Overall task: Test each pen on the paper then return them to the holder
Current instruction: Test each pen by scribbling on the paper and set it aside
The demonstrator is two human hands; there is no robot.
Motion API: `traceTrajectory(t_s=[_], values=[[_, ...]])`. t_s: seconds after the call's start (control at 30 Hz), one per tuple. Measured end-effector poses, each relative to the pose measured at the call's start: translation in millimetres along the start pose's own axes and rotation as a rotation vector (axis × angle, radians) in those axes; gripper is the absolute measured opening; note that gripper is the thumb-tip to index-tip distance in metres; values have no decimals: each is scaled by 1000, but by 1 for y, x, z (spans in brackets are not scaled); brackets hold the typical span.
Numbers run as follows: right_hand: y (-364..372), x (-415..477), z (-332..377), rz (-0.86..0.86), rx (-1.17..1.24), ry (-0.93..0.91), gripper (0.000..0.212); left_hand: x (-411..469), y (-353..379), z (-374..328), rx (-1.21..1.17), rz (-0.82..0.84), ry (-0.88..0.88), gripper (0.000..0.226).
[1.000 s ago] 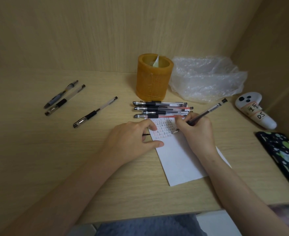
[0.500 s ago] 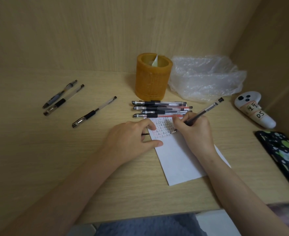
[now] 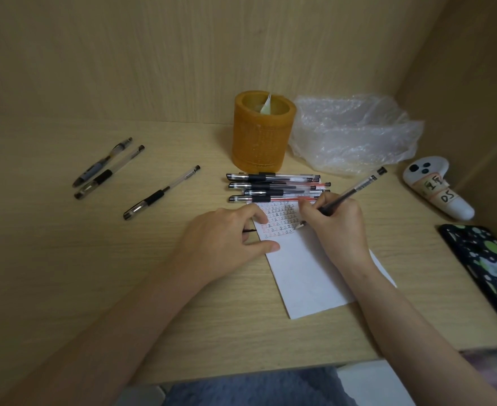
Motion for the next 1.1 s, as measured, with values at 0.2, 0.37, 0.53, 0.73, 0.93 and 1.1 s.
traceTrajectory(t_s=[0.2,0.37,0.53,0.73,0.93,1.1], values=[[0,-1,0,20,-20,5,33,1,1,1,2,1,-3,44],[0,-1,0,27,-36,10,29,0,1,1,7,7,3,45],[0,0,0,17,-31,12,30,0,1,2,-7,3,2,44],[0,0,-1,11,-33,5,31,1,2,3,-9,2,1,44],[0,1,-2,5,-35,6,34,1,2,3,-8,3,5,44],[0,0,-1,9,1,25,35,1,2,3,-8,8,3,44]])
Point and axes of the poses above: each hand's wrist, its own x-axis towards the middle knuckle, its own y-axis out of the palm, z = x × y, the point moved 2 cm from there along x, towards the middle knuckle, and after that the axes turned 13 degrees about -z, right-handed, at the moved point
